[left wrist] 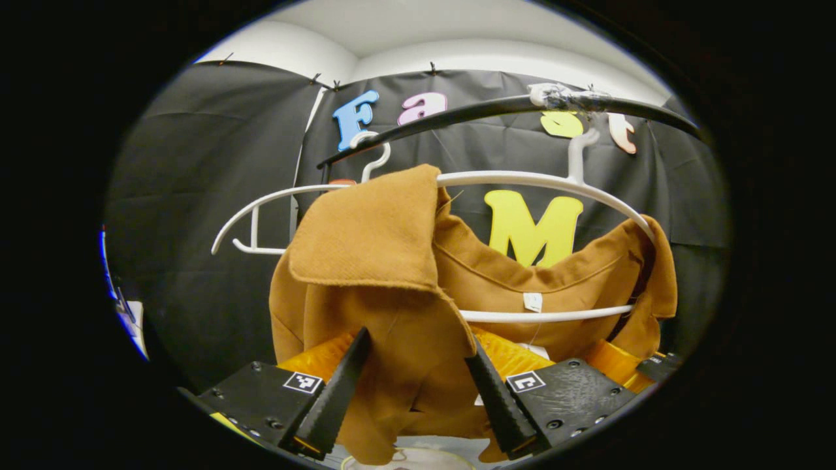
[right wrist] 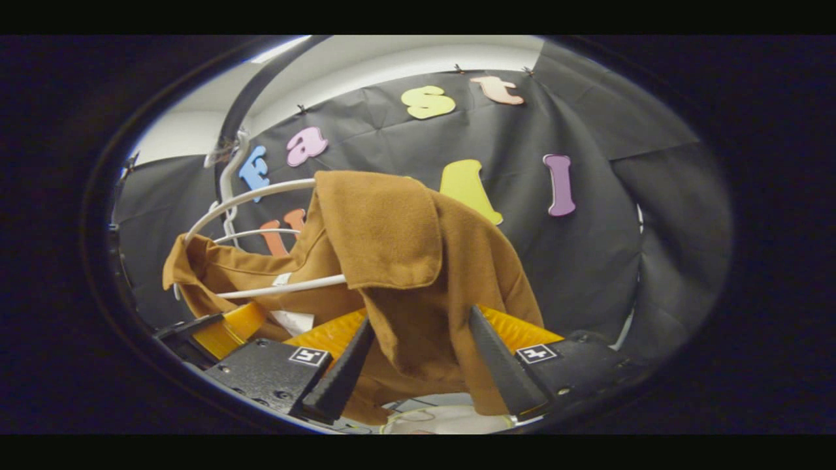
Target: Grasp the clothes on the hanger with both hands and then place them into the laundry hamper below.
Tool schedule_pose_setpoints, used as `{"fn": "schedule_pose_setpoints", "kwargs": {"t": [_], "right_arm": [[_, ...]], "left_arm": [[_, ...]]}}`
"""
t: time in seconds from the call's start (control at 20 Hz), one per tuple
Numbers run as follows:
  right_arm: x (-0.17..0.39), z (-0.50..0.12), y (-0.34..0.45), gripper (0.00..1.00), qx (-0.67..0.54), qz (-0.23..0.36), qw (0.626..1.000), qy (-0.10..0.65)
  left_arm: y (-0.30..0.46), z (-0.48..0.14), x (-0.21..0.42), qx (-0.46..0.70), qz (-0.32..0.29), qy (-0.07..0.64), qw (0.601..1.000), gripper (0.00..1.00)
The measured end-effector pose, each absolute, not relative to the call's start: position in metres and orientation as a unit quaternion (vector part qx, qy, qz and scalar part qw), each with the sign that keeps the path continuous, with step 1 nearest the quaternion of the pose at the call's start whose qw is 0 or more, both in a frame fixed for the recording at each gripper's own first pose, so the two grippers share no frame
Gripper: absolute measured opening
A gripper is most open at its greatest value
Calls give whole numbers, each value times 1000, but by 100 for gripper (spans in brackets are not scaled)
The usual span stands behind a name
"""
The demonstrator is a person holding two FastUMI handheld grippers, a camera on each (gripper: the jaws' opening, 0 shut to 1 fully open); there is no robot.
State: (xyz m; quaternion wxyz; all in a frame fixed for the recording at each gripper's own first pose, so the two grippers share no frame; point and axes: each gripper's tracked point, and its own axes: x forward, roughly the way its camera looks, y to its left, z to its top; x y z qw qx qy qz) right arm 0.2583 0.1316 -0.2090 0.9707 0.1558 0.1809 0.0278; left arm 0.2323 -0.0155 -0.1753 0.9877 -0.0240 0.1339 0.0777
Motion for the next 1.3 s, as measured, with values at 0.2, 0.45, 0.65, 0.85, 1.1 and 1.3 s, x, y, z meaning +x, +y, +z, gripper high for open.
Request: {"fn": "schedule_pose_setpoints", "kwargs": {"t": [0.2,0.45,0.65,0.85,1.1,1.3], "right_arm": [[266,-212,122,87,160,9,969,189],[264,-209,96,48,185,-2,967,173],[259,-200,86,21,224,16,962,157],[250,-188,66,15,235,9,961,146],[246,-170,51,11,254,3,959,126],[248,-159,42,11,290,7,950,112]], "left_arm": [[-12,-179,230,-19,81,142,986,77],[1,-179,229,-51,85,140,985,27],[-1,-180,224,-84,59,147,984,8],[-3,-171,215,-103,31,140,984,7],[11,-151,198,-104,37,120,987,2],[34,-124,194,-113,51,94,988,2]]}}
